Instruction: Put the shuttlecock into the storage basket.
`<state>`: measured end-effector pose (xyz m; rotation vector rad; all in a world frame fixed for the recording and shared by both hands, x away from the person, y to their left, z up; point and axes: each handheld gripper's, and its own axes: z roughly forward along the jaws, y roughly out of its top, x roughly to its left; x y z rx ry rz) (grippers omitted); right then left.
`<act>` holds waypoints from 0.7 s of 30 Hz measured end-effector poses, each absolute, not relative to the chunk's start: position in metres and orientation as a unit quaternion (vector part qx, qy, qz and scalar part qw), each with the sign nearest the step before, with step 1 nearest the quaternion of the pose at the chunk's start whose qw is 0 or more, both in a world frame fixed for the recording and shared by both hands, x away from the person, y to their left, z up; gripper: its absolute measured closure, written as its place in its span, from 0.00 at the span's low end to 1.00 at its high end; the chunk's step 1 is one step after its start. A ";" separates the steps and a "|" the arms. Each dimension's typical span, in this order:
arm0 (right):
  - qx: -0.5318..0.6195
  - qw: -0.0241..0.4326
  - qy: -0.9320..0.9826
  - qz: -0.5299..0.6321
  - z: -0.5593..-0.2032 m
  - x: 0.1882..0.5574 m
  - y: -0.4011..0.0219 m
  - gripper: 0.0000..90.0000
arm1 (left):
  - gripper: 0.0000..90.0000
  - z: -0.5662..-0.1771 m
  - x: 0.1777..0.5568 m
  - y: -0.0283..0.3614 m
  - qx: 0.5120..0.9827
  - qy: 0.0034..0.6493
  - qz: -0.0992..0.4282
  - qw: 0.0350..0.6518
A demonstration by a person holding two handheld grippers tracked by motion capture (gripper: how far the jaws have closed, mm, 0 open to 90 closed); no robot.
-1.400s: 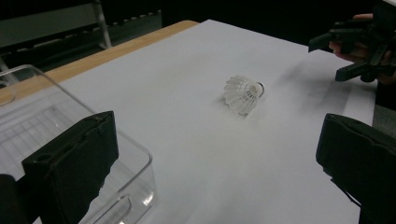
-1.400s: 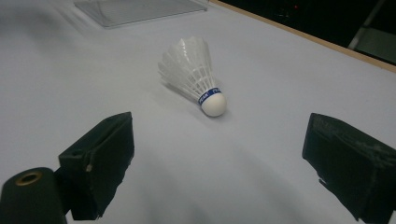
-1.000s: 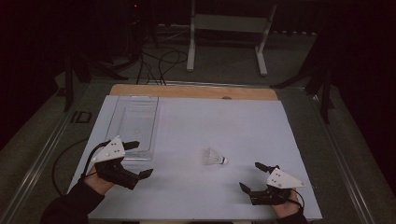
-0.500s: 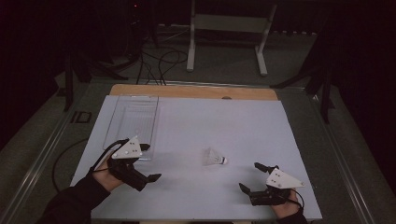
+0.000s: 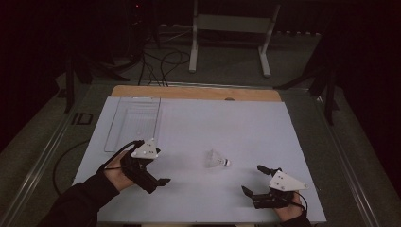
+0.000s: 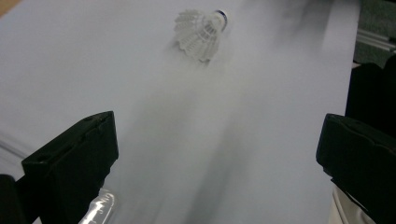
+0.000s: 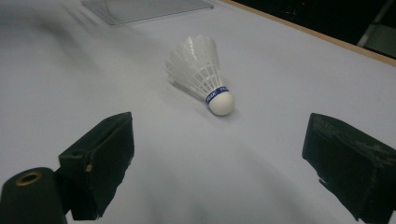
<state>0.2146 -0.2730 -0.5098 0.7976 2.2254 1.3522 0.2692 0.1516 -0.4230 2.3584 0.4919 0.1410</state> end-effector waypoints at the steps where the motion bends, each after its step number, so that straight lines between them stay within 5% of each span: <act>1: 0.286 0.207 0.799 0.486 -0.510 0.215 -0.273 0.10 | 0.00 -0.424 0.271 0.148 0.917 0.187 0.049 0.349; 21: 0.286 0.205 0.800 0.486 -0.510 0.215 -0.273 0.10 | 0.00 -0.435 0.283 0.118 0.945 0.177 -0.003 0.275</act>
